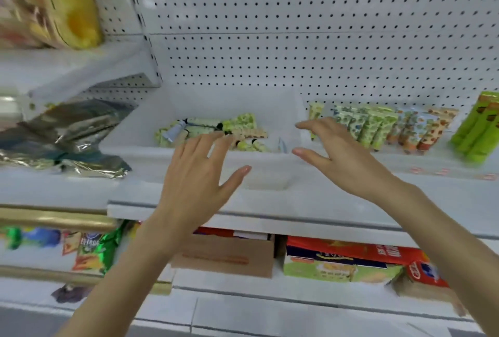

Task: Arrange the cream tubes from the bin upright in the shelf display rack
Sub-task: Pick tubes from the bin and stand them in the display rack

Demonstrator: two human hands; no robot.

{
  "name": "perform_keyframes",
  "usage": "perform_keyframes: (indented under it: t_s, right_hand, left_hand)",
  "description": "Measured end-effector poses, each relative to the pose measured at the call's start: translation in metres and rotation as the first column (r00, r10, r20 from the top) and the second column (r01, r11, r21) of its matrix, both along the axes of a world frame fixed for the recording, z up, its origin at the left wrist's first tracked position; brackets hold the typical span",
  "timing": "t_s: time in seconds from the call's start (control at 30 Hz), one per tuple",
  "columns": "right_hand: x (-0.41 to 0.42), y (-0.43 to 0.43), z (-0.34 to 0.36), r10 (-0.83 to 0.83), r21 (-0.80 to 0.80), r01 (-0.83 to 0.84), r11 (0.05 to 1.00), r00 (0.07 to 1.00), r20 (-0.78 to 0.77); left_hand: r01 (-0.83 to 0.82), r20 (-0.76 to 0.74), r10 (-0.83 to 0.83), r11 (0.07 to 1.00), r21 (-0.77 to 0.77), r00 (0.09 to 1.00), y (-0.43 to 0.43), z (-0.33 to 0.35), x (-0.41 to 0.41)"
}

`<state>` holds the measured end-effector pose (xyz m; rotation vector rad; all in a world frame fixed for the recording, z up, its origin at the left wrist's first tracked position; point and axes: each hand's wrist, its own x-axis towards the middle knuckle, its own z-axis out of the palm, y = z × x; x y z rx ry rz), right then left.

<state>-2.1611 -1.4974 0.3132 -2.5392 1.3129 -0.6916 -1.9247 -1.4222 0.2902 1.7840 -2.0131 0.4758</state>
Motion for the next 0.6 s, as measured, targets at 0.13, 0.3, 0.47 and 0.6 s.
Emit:
perform_keyframes:
  t_s: [0.13, 0.3, 0.47, 0.6]
  right_hand:
    - [0.044, -0.02, 0.0, 0.0, 0.006, 0.0, 1.0, 1.0, -0.013]
    - [0.101, -0.071, -0.007, -0.055, 0.1, 0.055, 0.993, 0.998, -0.011]
    - [0.17, -0.112, -0.015, -0.04, 0.189, 0.048, 0.981, 0.998, -0.049]
    - [0.214, -0.139, -0.022, 0.003, 0.266, 0.05, 0.963, 0.98, -0.197]
  left_hand:
    - [0.002, 0.012, -0.002, 1.0, 0.008, 1.0, -0.026, 0.0, 0.052]
    - [0.026, 0.026, -0.028, 0.997, 0.069, 0.999, -0.071, -0.005, 0.121]
    - [0.063, -0.058, -0.055, 0.986, 0.157, 0.997, -0.109, -0.002, 0.188]
    - [0.075, -0.044, -0.066, 0.97, 0.232, 0.997, -0.141, -0.003, 0.223]
